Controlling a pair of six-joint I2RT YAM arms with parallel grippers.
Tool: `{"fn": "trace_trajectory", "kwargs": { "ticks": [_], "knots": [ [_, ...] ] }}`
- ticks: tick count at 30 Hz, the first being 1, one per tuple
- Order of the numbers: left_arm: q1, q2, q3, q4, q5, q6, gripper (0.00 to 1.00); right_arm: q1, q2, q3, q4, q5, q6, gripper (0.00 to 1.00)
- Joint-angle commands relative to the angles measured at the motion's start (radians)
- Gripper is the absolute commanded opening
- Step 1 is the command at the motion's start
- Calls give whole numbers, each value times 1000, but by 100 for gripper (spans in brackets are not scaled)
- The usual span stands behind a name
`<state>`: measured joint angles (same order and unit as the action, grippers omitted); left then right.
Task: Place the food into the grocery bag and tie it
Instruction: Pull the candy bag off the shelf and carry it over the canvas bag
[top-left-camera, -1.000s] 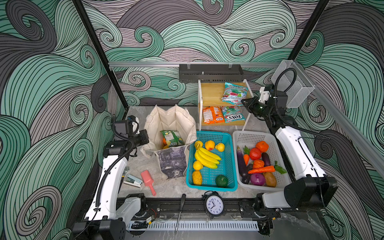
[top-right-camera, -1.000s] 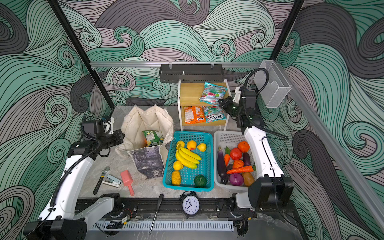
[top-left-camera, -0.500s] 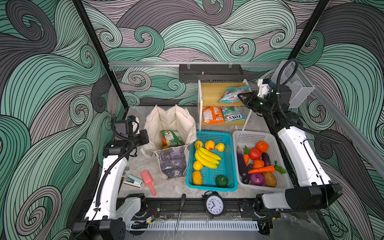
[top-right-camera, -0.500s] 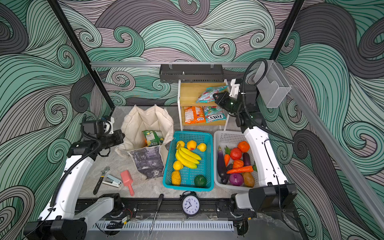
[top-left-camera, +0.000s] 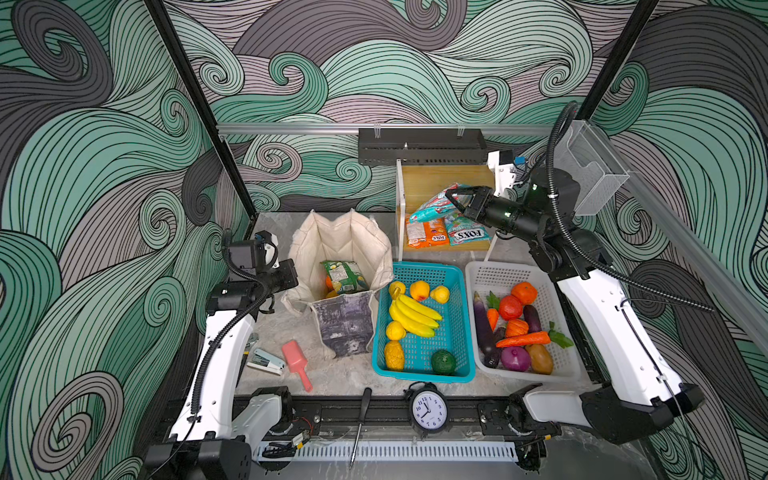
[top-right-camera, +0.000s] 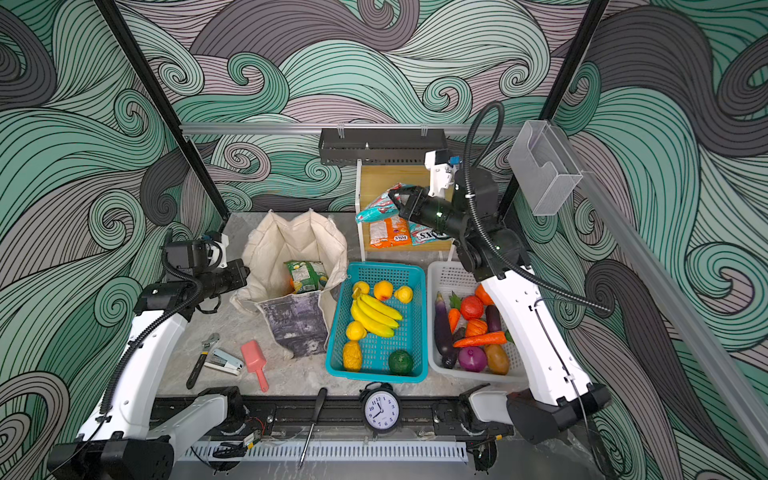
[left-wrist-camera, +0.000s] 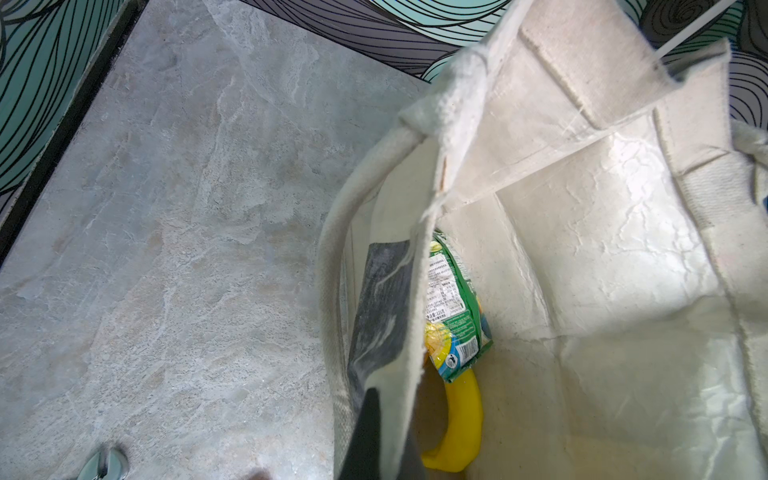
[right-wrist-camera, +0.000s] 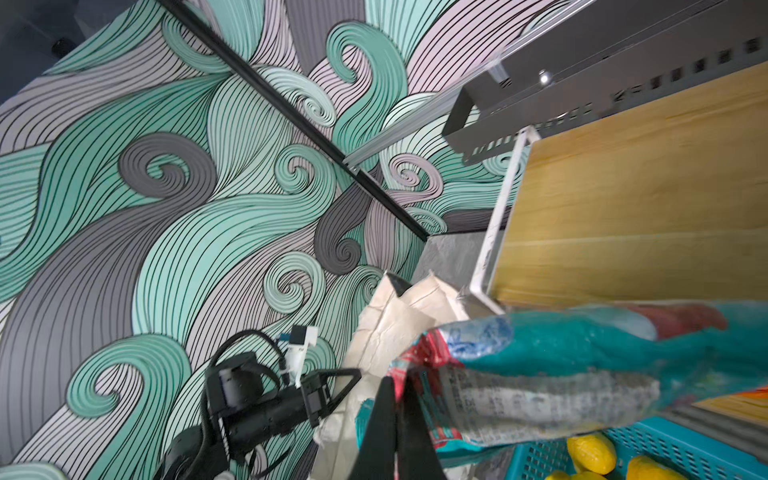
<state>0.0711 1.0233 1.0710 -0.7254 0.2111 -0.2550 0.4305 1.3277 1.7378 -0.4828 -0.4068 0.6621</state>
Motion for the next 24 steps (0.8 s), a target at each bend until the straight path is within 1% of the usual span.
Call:
{"fn": "trace_trajectory", "kwargs": {
  "ticks": [1,6,11,16,24],
  "knots": [
    [2,-13,0,12,19,4,0,77,-36,34,26,48,-36,0],
    [2,-14,1,12,22,4,0,224,-1,42,19,97,-60,0],
    [2,-14,1,11,23,5,0,337,90,69,7,119,-81,0],
    [2,-11,1,12,26,2,0,422,201,86,21,128,-86,0],
    [2,-15,0,13,34,2,0,513,439,199,-22,103,-102,0]
  ]
}}
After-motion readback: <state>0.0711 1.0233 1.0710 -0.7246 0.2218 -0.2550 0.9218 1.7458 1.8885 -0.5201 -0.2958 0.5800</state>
